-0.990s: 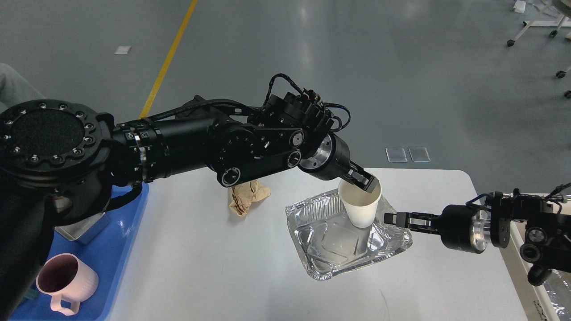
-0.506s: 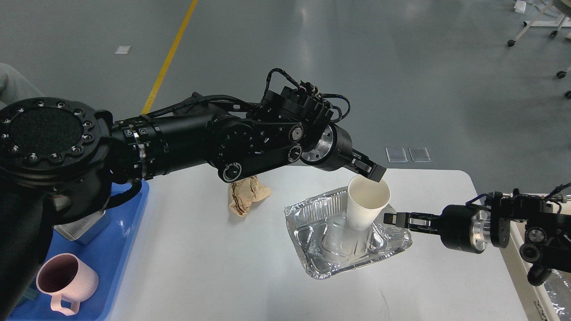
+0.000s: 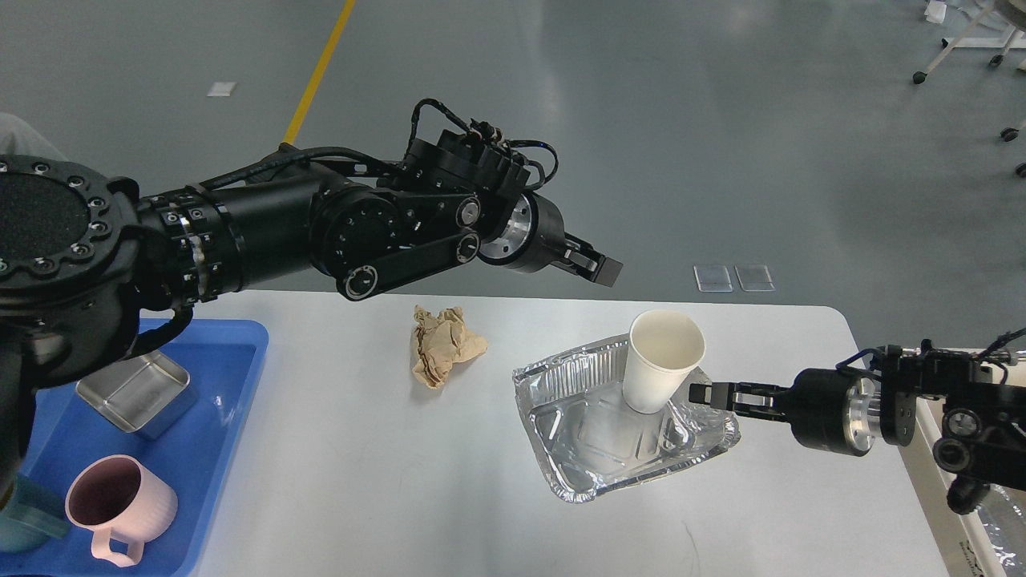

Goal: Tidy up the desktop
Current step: 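Raise the left gripper away from the cup toward the bin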

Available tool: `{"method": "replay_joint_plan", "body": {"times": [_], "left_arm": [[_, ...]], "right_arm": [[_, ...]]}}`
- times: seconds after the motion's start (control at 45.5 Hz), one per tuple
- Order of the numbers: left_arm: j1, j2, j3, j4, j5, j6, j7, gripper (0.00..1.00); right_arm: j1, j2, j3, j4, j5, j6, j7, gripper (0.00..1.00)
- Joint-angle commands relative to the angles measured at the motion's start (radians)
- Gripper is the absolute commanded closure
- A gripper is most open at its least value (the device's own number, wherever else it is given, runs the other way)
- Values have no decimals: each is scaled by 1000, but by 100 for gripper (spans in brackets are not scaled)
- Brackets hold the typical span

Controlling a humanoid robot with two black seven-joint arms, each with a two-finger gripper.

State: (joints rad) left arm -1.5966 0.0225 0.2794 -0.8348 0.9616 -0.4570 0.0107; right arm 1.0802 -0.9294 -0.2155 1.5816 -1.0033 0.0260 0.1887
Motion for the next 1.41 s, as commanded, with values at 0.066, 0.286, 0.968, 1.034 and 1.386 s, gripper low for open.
{"method": "replay_joint_plan", "body": {"times": [0.066,0.286,0.968,1.034,1.386], "left_arm": [[36,46,-16,0,-12,23,-1,24],[85,86,-147,-1,-20,144,192,23],[207,290,-158,-36,-29,146,140,25],[207,327,-157,-58,-37,150,140,26],[221,565,-149,-219,-84,245,138,27]], "right_arm": [[0,12,4,0,0,-2,0,100],[0,11,1,0,0,-2,0,100],[-8,4,-1,-2,0,-2,0,100],[-8,7,-1,-2,0,-2,0,100],[-10,14,-1,-3,0,-2,0,100]]}}
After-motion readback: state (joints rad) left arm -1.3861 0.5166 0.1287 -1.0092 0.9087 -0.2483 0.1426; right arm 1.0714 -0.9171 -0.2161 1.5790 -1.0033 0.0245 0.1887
